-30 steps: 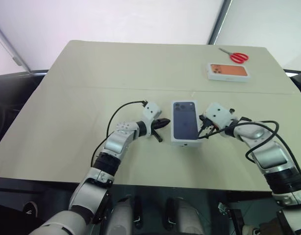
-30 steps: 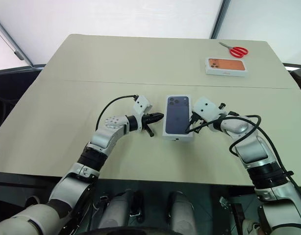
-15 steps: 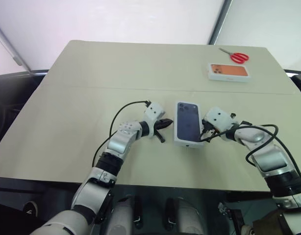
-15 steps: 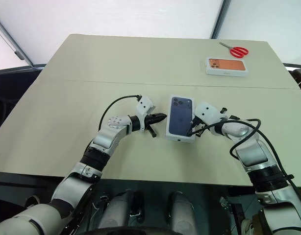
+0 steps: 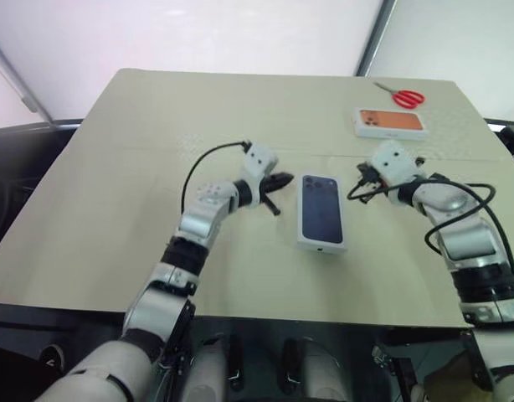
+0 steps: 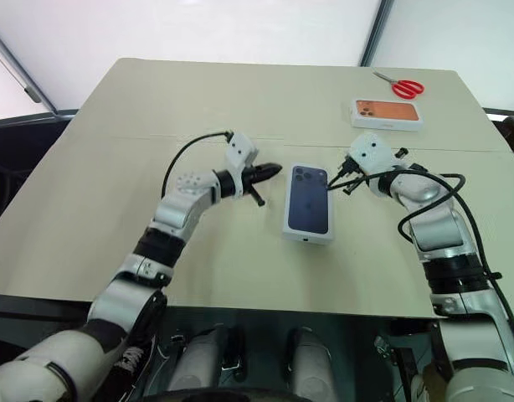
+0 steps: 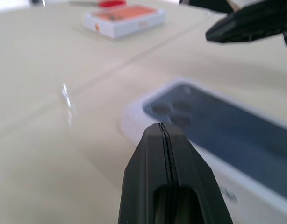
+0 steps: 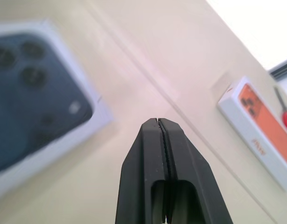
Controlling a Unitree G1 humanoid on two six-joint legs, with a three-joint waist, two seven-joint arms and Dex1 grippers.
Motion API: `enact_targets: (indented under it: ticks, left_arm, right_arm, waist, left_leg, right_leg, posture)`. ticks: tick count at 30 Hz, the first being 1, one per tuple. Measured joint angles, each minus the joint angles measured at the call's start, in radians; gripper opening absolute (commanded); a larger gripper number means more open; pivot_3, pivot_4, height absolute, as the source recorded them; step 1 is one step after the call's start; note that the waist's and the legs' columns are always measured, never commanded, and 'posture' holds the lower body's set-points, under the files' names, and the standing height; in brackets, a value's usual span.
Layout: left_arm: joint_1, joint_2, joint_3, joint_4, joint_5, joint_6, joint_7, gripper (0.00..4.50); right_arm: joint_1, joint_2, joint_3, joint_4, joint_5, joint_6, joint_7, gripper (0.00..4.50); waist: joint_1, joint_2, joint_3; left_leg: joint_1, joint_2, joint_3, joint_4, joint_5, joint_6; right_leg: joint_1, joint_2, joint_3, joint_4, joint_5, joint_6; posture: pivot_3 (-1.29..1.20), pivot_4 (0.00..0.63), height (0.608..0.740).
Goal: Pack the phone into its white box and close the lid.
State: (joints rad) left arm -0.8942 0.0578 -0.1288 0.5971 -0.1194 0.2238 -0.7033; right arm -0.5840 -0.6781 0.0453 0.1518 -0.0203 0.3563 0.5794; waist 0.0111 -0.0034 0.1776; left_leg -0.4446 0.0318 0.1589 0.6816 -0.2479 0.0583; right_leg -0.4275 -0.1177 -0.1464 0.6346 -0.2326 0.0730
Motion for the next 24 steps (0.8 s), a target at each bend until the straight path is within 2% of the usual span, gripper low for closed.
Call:
enact_targets:
  ticks: [3,6,9,15,18,24]
  left_arm:
    - [-0.064,-0.059,0.009,0.148,0.000,-0.061,0.017,0.00]
    - [-0.073,-0.106,0.004,0.265,0.005,-0.099,0.017,0.00]
    - [-0.054,-0.091,-0.019,0.291,0.033,-0.143,-0.014,0.00]
    - [0.089,0.006,-0.093,0.127,0.064,-0.211,-0.202,0.00]
    - [0.150,0.036,-0.102,0.036,0.058,-0.204,-0.273,0.00]
    - [0.284,0.121,-0.122,-0.206,0.019,-0.081,-0.364,0.00]
  right_arm:
    - [-0.017,0.071,-0.002,0.035,0.025,0.002,-0.002,0.01]
    - [0.003,0.092,0.010,0.051,0.035,-0.003,0.020,0.01]
    - [0.098,0.079,0.015,0.005,0.038,-0.011,0.053,0.01]
    - [0.232,-0.006,0.011,-0.174,0.087,0.040,0.192,0.01]
    - [0.289,-0.022,0.028,-0.188,0.101,0.077,0.242,0.01]
    - [0.323,-0.085,0.024,-0.270,0.164,0.140,0.360,0.01]
  waist:
    - [0.000,0.000,0.000]
    - [0.000,0.000,0.000]
    - [-0.004,0.000,0.000]
    - [-0.024,0.000,-0.011]
    - [-0.024,0.000,-0.012]
    - [-0.024,0.002,-0.013]
  left_leg:
    - [0.000,0.000,0.001,0.000,0.000,0.000]
    - [0.000,-0.001,0.001,0.000,0.000,0.000]
    - [0.001,0.000,0.001,0.000,0.000,0.000]
    - [0.004,0.001,-0.002,-0.001,-0.001,0.000]
    - [0.003,0.002,-0.002,-0.001,-0.003,0.003]
    - [0.003,0.002,-0.002,-0.001,-0.003,0.004]
  right_leg:
    - [0.000,0.000,0.000,0.000,0.000,0.001]
    - [0.000,0.000,0.000,0.000,0.000,0.001]
    - [0.000,0.000,0.000,0.001,0.000,0.001]
    - [0.003,-0.001,0.001,-0.001,0.000,0.001]
    - [0.002,-0.001,0.001,-0.001,0.000,0.001]
    - [0.002,-0.001,0.001,-0.001,0.000,0.000]
  posture:
    - [0.00,0.150,0.738]
    - [0.00,0.150,0.738]
    - [0.00,0.150,0.738]
    - [0.00,0.150,0.738]
    - [0.00,0.150,0.738]
    - [0.00,0.150,0.738]
